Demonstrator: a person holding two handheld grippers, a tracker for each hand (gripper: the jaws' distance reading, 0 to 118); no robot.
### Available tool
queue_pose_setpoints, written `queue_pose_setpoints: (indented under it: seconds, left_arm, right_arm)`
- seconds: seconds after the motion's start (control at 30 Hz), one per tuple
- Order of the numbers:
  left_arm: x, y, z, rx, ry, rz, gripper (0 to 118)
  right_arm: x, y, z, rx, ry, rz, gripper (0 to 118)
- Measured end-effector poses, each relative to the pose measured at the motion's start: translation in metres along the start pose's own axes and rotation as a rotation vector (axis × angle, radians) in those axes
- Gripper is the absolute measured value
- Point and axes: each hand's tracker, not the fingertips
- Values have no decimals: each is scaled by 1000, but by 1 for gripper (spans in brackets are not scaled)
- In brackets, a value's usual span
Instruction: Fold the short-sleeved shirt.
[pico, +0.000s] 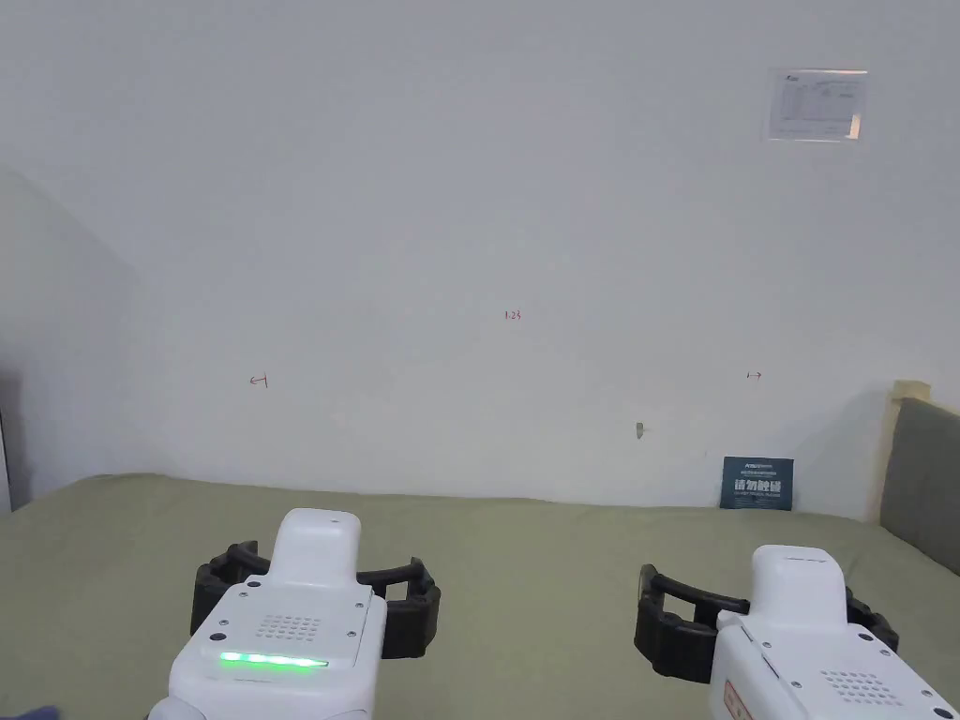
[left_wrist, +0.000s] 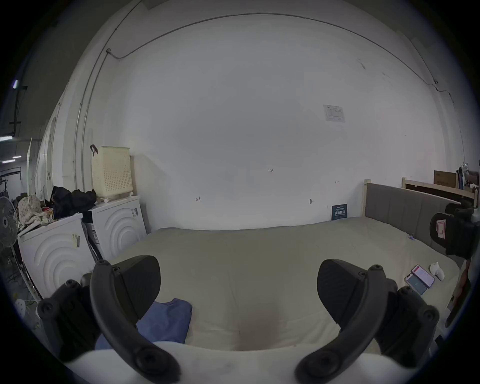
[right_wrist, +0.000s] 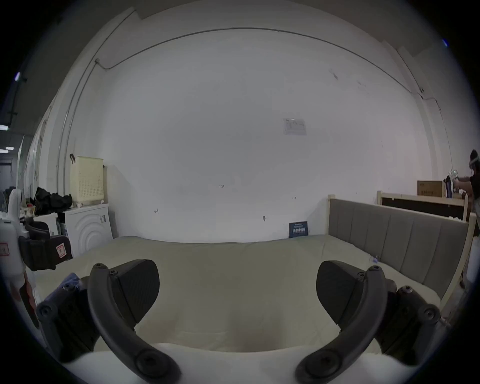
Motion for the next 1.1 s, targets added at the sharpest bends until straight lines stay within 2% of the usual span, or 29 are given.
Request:
queue_pose_setpoints:
  seconds: [0.67, 1.1]
  left_arm:
    - [-1, -3, 4, 2, -23, 28, 118]
    - [1, -3, 4, 26, -41, 6, 118]
  right_arm:
    - [-6, -4, 2, -12, -21, 64, 118]
    - [-5, -3, 1, -8, -25, 55, 118]
